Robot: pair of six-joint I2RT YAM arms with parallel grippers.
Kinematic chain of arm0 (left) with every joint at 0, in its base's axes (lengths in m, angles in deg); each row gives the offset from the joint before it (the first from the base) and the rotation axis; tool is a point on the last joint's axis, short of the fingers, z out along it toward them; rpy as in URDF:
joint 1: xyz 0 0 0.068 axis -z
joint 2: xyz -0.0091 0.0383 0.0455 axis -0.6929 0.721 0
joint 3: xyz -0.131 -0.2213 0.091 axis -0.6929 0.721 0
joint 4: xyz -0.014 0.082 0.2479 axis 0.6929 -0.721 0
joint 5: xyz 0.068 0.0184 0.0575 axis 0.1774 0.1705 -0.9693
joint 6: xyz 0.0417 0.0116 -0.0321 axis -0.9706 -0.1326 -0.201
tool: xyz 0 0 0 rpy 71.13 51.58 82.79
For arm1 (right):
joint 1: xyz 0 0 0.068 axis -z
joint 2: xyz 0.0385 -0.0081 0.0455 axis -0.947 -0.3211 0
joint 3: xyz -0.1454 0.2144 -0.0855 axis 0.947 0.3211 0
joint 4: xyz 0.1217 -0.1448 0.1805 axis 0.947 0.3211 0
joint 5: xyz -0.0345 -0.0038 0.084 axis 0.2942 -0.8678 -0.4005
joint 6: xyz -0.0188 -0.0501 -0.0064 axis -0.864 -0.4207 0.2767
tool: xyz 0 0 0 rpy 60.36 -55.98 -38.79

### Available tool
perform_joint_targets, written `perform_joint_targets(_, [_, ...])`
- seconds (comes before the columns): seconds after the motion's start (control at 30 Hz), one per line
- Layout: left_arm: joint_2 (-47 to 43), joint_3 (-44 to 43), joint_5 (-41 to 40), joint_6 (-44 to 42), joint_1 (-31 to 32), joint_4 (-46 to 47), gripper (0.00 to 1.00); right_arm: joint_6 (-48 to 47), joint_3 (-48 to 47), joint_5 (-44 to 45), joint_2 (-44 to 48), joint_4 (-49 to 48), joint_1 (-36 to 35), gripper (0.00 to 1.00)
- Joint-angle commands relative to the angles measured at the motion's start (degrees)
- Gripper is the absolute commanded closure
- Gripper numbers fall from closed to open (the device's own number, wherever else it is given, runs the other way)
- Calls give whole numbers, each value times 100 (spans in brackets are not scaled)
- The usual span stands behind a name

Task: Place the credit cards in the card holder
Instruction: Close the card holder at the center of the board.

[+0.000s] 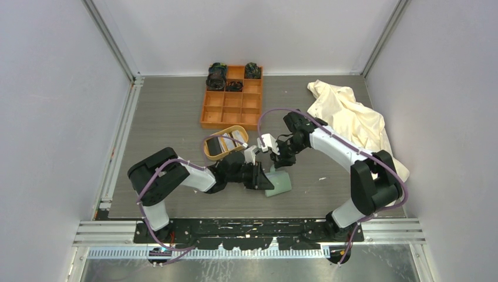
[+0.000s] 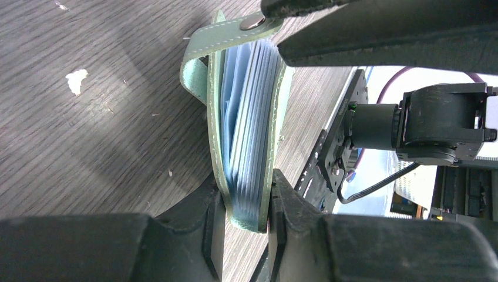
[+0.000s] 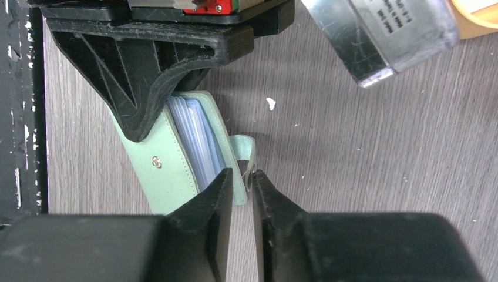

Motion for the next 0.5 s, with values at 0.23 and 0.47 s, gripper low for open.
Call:
perform_joint_targets(0.23, [139, -13, 195, -156, 57, -504, 100, -81, -312, -86, -49, 164, 21, 93])
perform_joint_targets(0.47, [117, 112, 92, 227, -8, -102, 85, 63, -302, -46, -31, 203, 19, 99])
